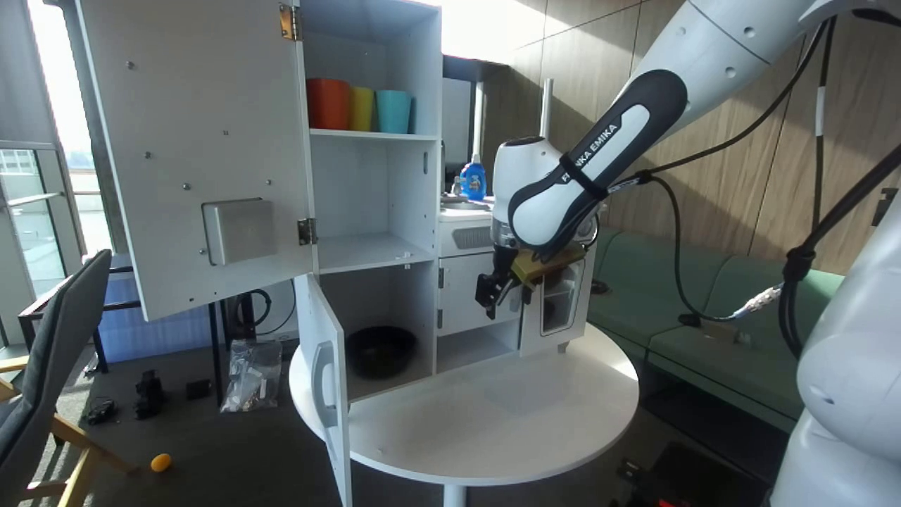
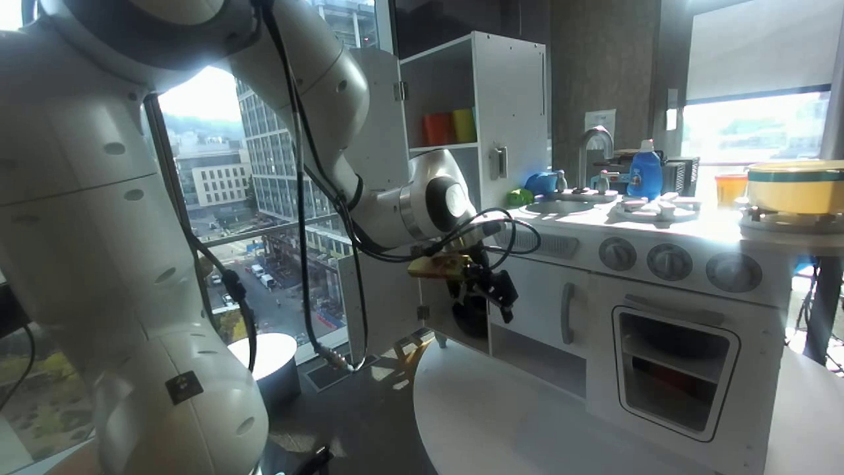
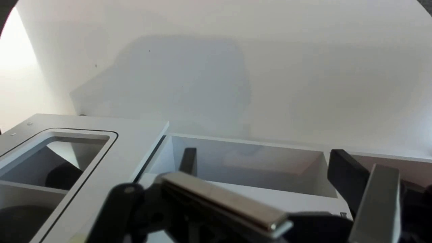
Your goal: Open the bottom left cabinet door, remove the black bowl, put it in the middle left drawer and close the cabinet door of the bottom left drawer
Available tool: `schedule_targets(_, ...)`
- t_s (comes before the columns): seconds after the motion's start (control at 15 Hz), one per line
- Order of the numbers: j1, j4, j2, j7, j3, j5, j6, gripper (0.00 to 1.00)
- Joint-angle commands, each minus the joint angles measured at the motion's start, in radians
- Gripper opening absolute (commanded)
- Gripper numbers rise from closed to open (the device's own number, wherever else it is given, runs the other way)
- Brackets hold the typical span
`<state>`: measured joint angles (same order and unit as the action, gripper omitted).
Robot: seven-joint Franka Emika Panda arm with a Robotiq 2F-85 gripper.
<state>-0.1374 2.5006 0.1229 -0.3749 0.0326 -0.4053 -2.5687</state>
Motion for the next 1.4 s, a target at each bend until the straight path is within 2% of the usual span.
schedule_targets(0.0,-0.018,-0.034,-0.03,-0.064,-0.034,-0.027,-0.037,1.0)
schedule_targets(0.13,-0.016,-0.046,-0.041,-0.086,-0.043,-0.018,-0.056,1.0)
schedule_targets(0.2,-0.007,-0.02,-0.018,-0.042,-0.047,-0.004,-0.023,1.0)
schedule_targets(0.6,-0.005,-0.017,-0.023,-0.043,-0.05,-0.004,-0.023,1.0)
schedule_targets(0.67,0.003,0.016,0.003,-0.063,-0.038,-0.024,-0.037,1.0)
schedule_targets(0.87,0.041,0.11,0.068,-0.111,-0.007,0.035,-0.038,1.0)
schedule_targets(1.2,0.115,0.222,0.152,-0.164,0.049,0.283,-0.008,1.0)
schedule_targets(1.33,0.126,0.242,0.159,-0.275,0.111,0.31,-0.025,1.0)
